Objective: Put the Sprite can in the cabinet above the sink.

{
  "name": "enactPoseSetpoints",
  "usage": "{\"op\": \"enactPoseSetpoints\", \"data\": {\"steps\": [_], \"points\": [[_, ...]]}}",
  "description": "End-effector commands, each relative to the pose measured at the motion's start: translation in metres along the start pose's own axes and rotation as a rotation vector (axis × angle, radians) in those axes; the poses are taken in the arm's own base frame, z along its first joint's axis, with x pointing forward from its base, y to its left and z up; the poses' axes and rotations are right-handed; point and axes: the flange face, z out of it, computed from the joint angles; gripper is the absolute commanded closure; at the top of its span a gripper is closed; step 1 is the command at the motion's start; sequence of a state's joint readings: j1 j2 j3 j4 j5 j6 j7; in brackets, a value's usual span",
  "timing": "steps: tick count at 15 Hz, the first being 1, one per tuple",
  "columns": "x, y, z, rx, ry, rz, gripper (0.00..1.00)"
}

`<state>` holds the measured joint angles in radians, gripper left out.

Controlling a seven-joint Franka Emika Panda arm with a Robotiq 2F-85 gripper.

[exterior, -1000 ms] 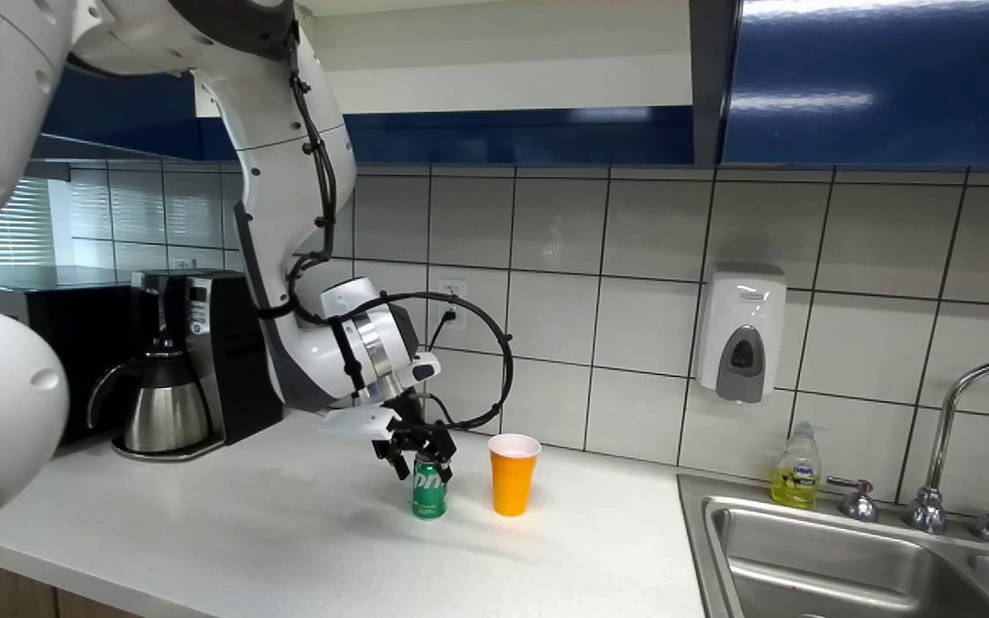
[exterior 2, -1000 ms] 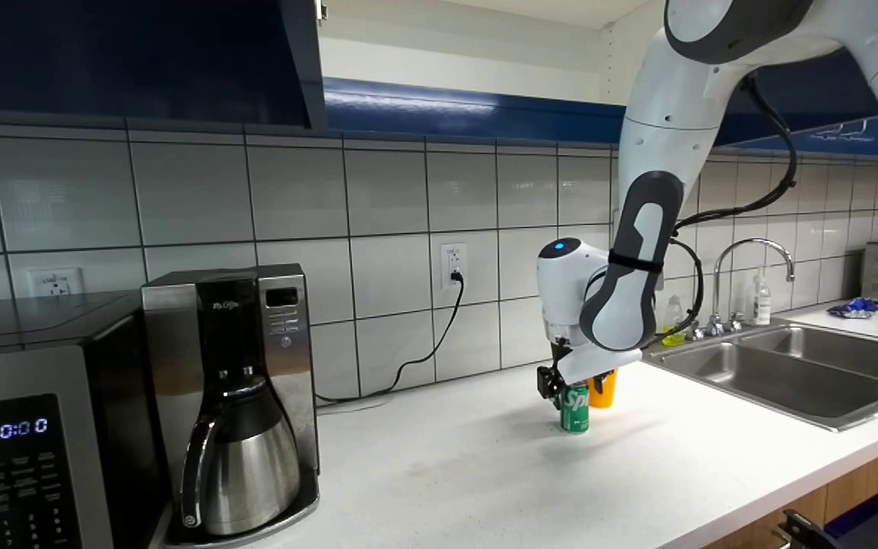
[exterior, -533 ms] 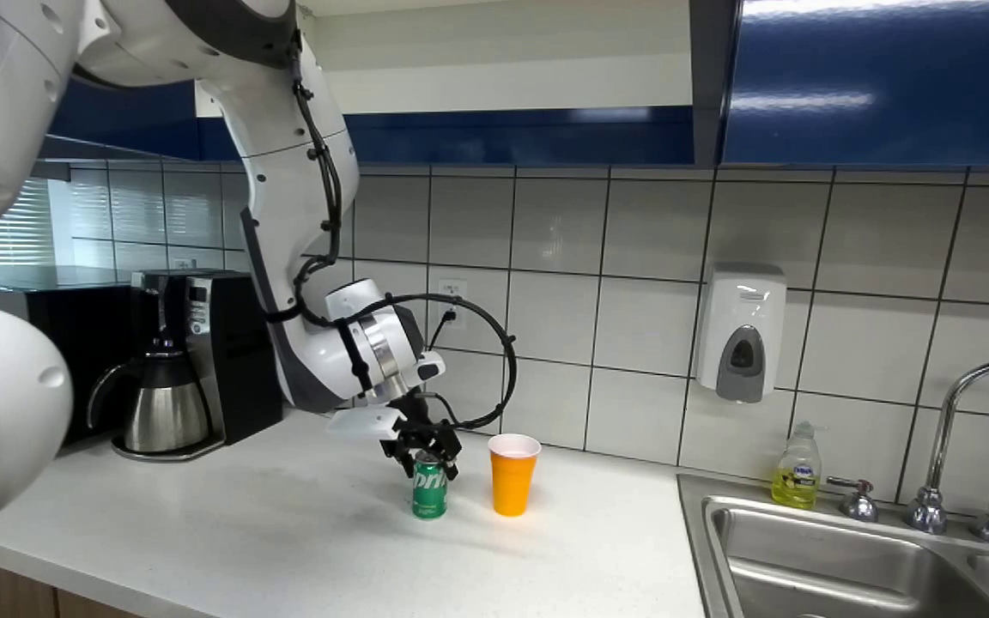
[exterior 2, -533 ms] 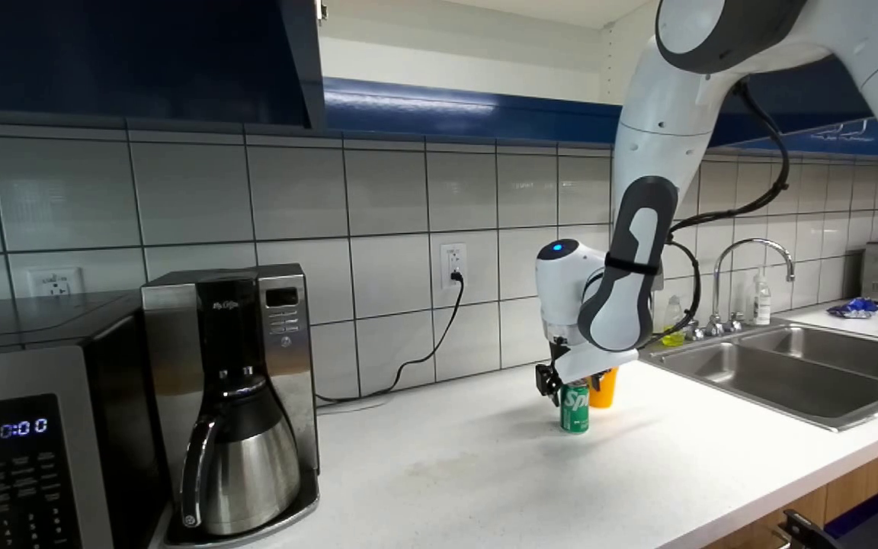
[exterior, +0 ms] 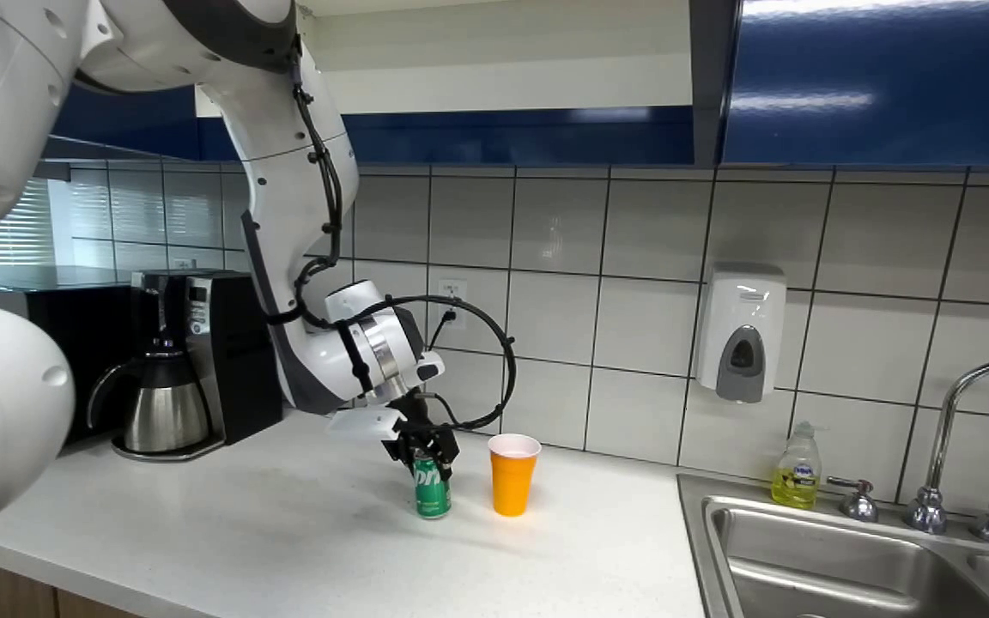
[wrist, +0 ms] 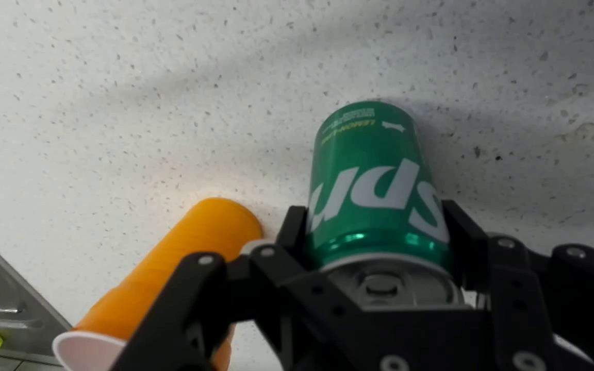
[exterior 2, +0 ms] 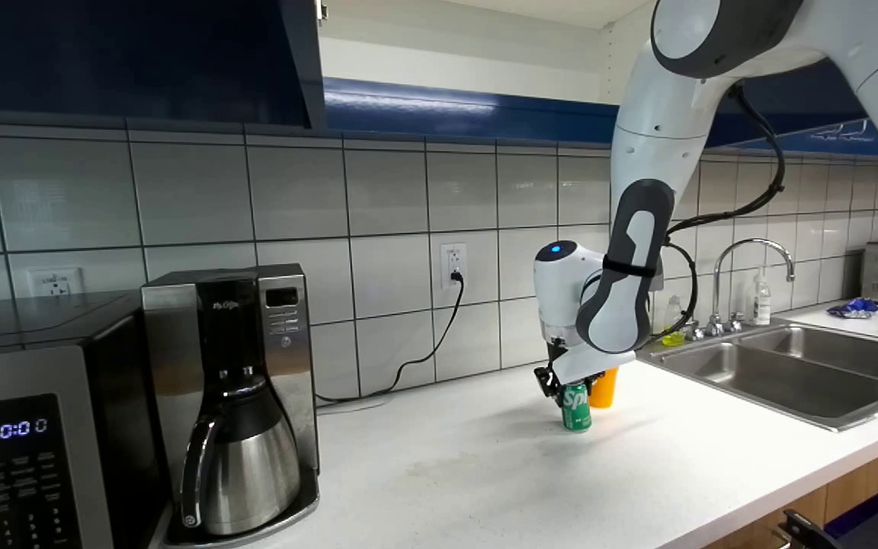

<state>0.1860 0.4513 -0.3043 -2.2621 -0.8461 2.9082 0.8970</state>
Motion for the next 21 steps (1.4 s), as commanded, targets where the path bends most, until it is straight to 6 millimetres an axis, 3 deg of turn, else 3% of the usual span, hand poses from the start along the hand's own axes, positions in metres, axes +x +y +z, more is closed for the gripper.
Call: {"op": "enactPoseSetpoints", "data": {"steps": [1,8,21], "points": [[0.002,-0.003,-0.008,0.01,-0.005,0.029,0.6],[0.002,-0.017,-0.053,0.042,-0.026,0.069,0.6],[0.003,-0.024,-0.17,0.04,-0.122,-0.065,0.6]]}}
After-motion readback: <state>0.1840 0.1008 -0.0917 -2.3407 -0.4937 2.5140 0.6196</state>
